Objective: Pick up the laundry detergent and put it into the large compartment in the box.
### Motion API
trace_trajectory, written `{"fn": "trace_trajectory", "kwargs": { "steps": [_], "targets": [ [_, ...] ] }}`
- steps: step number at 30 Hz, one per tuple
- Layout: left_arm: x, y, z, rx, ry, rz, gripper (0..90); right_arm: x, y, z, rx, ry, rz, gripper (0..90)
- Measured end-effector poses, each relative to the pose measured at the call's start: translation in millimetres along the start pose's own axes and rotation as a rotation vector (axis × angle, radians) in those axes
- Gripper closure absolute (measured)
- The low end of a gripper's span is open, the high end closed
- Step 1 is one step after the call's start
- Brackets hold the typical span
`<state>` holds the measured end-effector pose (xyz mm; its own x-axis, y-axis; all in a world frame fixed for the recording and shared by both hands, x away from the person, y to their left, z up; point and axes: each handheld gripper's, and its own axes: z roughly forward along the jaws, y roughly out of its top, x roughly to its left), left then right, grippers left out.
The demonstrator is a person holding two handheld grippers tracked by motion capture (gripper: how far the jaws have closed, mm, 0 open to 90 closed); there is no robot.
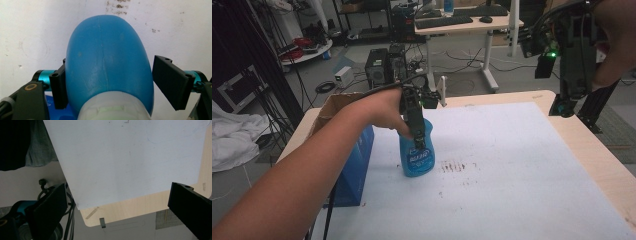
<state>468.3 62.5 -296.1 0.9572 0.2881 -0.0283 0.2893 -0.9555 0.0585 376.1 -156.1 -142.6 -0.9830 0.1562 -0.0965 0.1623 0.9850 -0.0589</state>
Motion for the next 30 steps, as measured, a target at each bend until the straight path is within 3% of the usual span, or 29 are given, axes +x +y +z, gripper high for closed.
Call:
{"fn": "trace_trajectory", "kwargs": {
  "steps": [13, 30],
  "targets": [
    [1.6, -0.2, -1.3, -0.005, 0.014, -0.010, 31.2, -0.6, 0.3, 1.8, -0.002, 0.001, 0.003, 1.7],
    [1.4, 1.6, 0.7, 0.027, 0.052, -0.015, 37.0, -1.4, 3.0, 4.8, -0.003, 0.005, 0.005, 1.7]
  ]
}}
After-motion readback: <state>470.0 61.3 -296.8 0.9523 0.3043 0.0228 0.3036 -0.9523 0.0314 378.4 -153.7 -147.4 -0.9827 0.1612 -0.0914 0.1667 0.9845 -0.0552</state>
